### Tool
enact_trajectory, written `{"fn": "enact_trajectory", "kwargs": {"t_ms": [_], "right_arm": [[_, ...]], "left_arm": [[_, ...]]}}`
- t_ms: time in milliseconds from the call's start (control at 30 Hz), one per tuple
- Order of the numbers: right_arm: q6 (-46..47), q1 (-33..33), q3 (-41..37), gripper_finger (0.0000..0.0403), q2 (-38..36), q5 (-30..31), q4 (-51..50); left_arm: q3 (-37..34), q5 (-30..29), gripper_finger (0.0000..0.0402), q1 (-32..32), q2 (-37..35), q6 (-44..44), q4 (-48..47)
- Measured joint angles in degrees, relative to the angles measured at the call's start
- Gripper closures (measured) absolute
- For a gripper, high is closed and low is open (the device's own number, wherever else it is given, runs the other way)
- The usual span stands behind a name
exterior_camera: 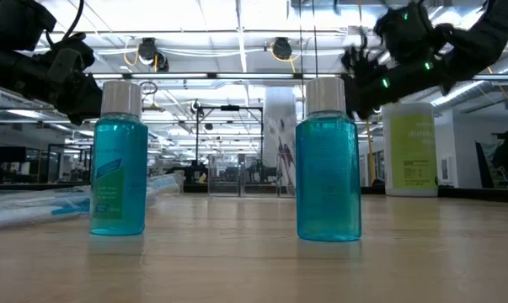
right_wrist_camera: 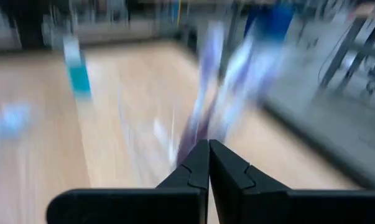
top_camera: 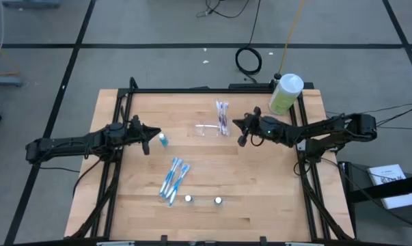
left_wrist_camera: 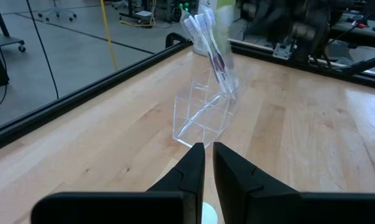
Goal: Pick & Place toothbrushing station
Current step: Put the violet toothbrush into the transparent organizer
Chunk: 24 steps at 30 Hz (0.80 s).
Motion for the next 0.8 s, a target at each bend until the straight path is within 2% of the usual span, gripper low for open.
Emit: {"fn": "enact_trajectory", "kwargs": {"t_ms": [233,400,500,600,800], "right_arm": [[0.38,-0.39,0.15,0.0402,-0.02,1.79,-0.57],[-0.4,-0.35,0.35,0.0402,-0.21,1.49,2.78],[-1.88,-0.39,0.3,0.0395,-0.18,-2.84,6.04],[-1.94,-0.29,0.74,0.0361,-0.26,-7.48,7.77],[-0.99,-0.22,5.07,0.0245,3.75,-7.35,4.53]], "left_arm": [[0.0,0.0,0.0364,0.01,-0.01,-0.01,-0.01],[0.0,0.02,0.0364,0.02,0.0,-0.02,-0.02],[0.0,0.02,0.0364,0.02,0.0,-0.01,-0.02],[0.0,0.02,0.0364,0.01,-0.02,0.0,-0.01],[0.0,0.02,0.0364,0.02,0.0,0.0,-0.02]]}}
